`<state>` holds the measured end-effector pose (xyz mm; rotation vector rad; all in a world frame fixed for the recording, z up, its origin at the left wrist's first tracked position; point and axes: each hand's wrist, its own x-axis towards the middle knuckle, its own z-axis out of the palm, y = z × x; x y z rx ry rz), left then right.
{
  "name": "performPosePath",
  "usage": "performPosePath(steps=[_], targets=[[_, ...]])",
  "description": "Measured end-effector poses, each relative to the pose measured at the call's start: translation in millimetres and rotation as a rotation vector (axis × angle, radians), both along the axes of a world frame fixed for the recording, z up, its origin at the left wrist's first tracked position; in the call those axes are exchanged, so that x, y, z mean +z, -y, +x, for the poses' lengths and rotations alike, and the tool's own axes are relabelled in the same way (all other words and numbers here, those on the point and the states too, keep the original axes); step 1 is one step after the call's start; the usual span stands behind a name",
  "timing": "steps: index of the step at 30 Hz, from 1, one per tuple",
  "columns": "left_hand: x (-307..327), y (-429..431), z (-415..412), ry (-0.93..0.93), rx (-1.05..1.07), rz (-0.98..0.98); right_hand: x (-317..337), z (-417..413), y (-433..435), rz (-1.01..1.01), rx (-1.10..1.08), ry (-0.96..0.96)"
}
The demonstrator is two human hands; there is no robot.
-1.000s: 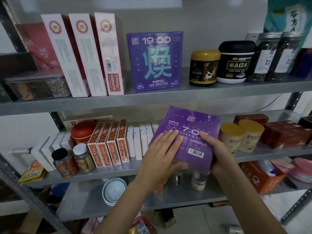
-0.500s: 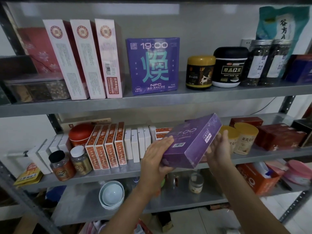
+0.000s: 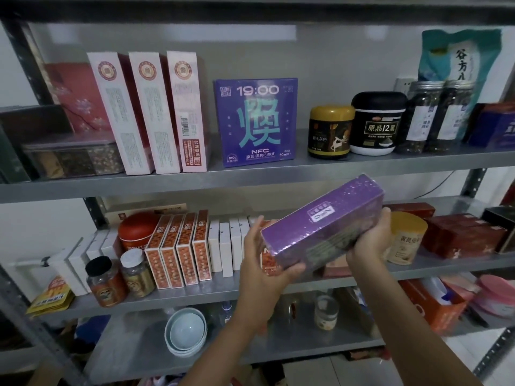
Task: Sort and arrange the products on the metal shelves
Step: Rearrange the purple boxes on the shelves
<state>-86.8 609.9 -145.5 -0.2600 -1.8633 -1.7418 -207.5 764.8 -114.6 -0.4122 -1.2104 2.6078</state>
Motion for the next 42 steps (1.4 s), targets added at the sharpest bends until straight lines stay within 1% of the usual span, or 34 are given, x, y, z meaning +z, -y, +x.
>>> performPosePath(steps=[2, 4, 7, 9, 12, 15, 17, 18, 20, 22, 24, 26, 27, 32, 34, 37, 40, 42], targets=[[3.8, 2.8, 3.1, -0.032, 0.114, -0.069, 7.3, -1.9, -3.4, 0.091, -0.070, 0.007], [10.9, 2.0, 7.8, -0.084, 0.227, -0.219, 14.8, -2.4, -4.8, 0.232, -0.119, -0.016], [30.3, -0.2, 10.4, -0.165, 0.353, -0.415, 24.4, 0.6, -2.6, 0.471, -0.257, -0.138], [47.3, 2.1, 7.3, -0.152, 0.315, -0.491, 30.4, 3.8, 1.9, 0.610, -0.354, -0.271], [66.4, 10.3, 0.0, -0.080, 0.113, -0.496, 38.9, 9.5, 10.2, 0.752, -0.421, -0.397], [78.2, 17.1, -2.7, -0.138, 0.069, -0.534, 43.9, 9.1, 13.4, 0.750, -0.351, -0.419], [87.0, 23.9, -5.3, -0.173, 0.082, -0.498, 48.1, 10.0, 12.8, 0.700, -0.249, -0.471], [91.9, 28.4, -7.7, -0.170, 0.080, -0.455, 49.8, 10.8, 11.7, 0.668, -0.179, -0.507], [102.5, 39.4, -14.4, -0.139, 0.041, -0.305, 50.5, 11.3, 9.0, 0.617, 0.001, -0.596], [114.1, 51.1, -21.8, -0.138, 0.027, -0.169, 45.2, 9.3, 10.8, 0.601, 0.163, -0.634], [126.5, 59.2, -29.6, -0.166, 0.049, -0.096, 41.1, 5.9, 19.4, 0.697, 0.243, -0.627], [139.2, 63.4, -38.3, -0.200, 0.082, -0.090, 44.5, 1.1, 32.8, 0.809, 0.261, -0.616], [145.3, 64.8, -42.9, -0.214, 0.095, -0.107, 49.3, -2.5, 38.9, 0.826, 0.249, -0.613], [175.7, 72.2, -63.2, -0.272, 0.126, -0.256, 85.9, -23.1, 56.6, 0.858, 0.093, -0.653], [188.6, 76.5, -70.8, -0.293, 0.143, -0.344, 96.4, -31.4, 61.4, 0.867, 0.042, -0.665], [206.9, 82.8, -83.5, -0.279, 0.305, -0.560, 106.0, -45.1, 67.8, 0.850, -0.018, -0.666], [217.0, 85.3, -96.0, -0.201, 0.415, -0.712, 109.7, -57.7, 75.3, 0.873, -0.065, -0.646], [216.1, 80.5, -104.7, -0.151, 0.544, -0.937, 108.6, -64.4, 80.9, 0.901, -0.034, -0.634]])
